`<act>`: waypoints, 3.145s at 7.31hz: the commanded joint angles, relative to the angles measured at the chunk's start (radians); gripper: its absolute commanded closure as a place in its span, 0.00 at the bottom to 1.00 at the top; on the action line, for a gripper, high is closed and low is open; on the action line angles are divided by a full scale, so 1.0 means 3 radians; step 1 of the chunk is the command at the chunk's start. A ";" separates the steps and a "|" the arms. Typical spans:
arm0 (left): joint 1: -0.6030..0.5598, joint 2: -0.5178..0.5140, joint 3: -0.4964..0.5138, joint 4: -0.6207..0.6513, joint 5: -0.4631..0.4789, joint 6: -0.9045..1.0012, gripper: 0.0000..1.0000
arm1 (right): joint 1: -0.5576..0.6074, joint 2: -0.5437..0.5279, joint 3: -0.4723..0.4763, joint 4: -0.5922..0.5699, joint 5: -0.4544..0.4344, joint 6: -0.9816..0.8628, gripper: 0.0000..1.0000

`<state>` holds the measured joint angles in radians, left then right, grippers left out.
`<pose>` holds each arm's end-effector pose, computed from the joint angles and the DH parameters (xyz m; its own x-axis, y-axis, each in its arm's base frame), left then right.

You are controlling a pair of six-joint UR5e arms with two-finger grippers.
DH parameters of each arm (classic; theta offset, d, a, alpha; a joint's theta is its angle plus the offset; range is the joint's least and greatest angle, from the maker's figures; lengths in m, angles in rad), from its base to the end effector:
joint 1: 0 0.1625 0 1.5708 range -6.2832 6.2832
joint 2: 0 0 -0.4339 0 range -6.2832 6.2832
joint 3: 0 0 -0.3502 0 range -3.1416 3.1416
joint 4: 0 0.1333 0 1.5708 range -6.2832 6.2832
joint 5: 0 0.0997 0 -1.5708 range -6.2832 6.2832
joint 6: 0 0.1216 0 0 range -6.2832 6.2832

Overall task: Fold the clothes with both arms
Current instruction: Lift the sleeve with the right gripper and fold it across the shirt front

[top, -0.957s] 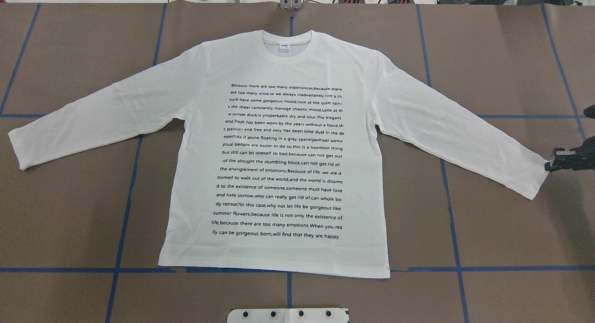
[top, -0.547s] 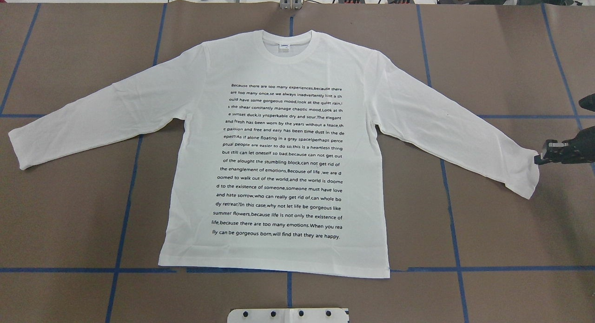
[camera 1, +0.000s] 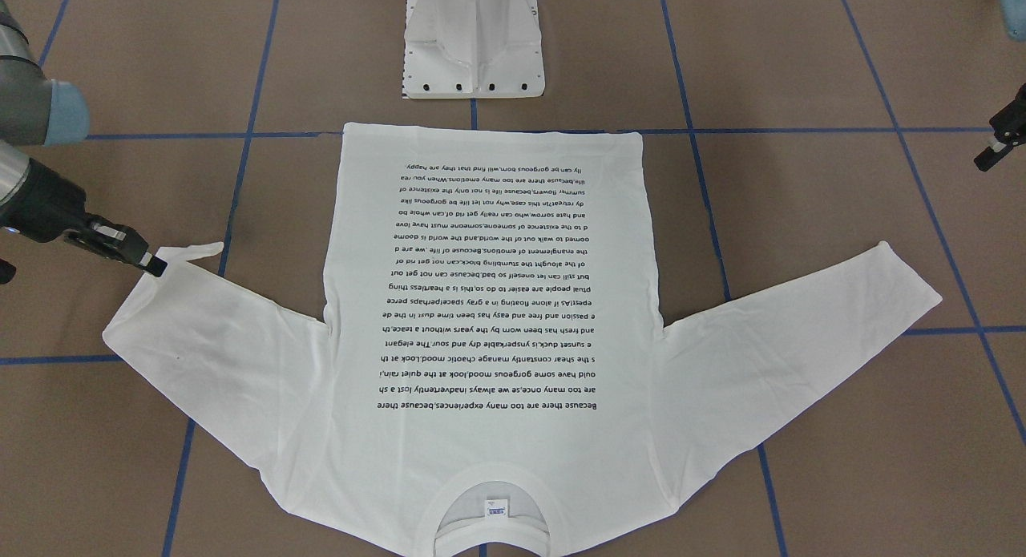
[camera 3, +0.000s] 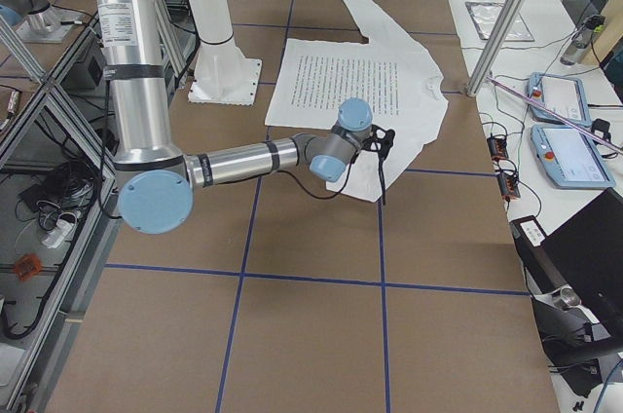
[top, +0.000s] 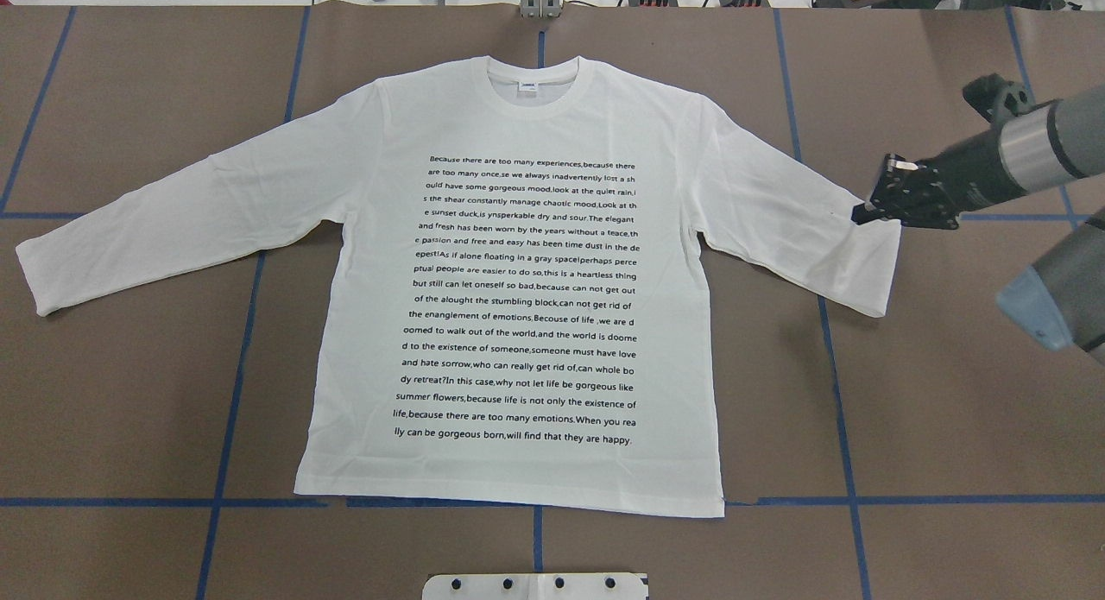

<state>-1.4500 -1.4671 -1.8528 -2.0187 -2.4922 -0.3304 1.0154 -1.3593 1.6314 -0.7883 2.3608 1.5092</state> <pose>0.0149 -0.4249 0.5331 0.5463 0.2463 -0.8006 0.0841 0.9348 0.3450 -0.2512 -0.4938 0.4481 0.2765 0.3634 0.8896 -0.2558 0.9202 -0.2964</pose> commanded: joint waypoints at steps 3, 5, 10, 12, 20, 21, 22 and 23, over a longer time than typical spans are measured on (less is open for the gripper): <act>0.0001 0.0160 0.0004 -0.0214 -0.0002 -0.0008 0.00 | -0.0780 0.1888 -0.0246 -0.1350 -0.1234 0.1117 1.00; 0.0001 0.0166 0.0025 -0.0230 -0.0002 -0.0008 0.00 | -0.1357 0.2763 -0.1011 -0.1330 -0.2086 0.1401 1.00; 0.0001 0.0186 0.0025 -0.0235 -0.0007 -0.0003 0.00 | -0.1814 0.3390 -0.1852 -0.1325 -0.2806 0.1525 1.00; 0.0001 0.0186 0.0025 -0.0235 -0.0007 -0.0003 0.00 | -0.1866 0.3391 -0.1874 -0.1325 -0.2904 0.1525 0.68; 0.0210 -0.0161 0.0881 -0.0626 0.0044 -0.0180 0.00 | -0.1851 0.2241 -0.0173 -0.1821 -0.2664 0.1520 0.01; 0.0353 -0.0192 0.1061 -0.0928 0.0049 -0.0461 0.02 | -0.1770 0.1709 0.0375 -0.1826 -0.2548 0.1211 0.01; 0.0481 -0.0218 0.1311 -0.1265 0.0110 -0.0635 0.02 | -0.1597 0.1379 0.0634 -0.1821 -0.2329 0.0944 0.01; 0.0573 -0.0314 0.1592 -0.1582 0.0166 -0.0799 0.02 | -0.1393 0.1138 0.0692 -0.1796 -0.2094 0.0673 0.01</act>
<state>-1.3171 -1.5348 -1.4719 -2.3772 -2.4612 -0.5058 0.5312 -0.9039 1.7720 -1.3322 1.6531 1.8103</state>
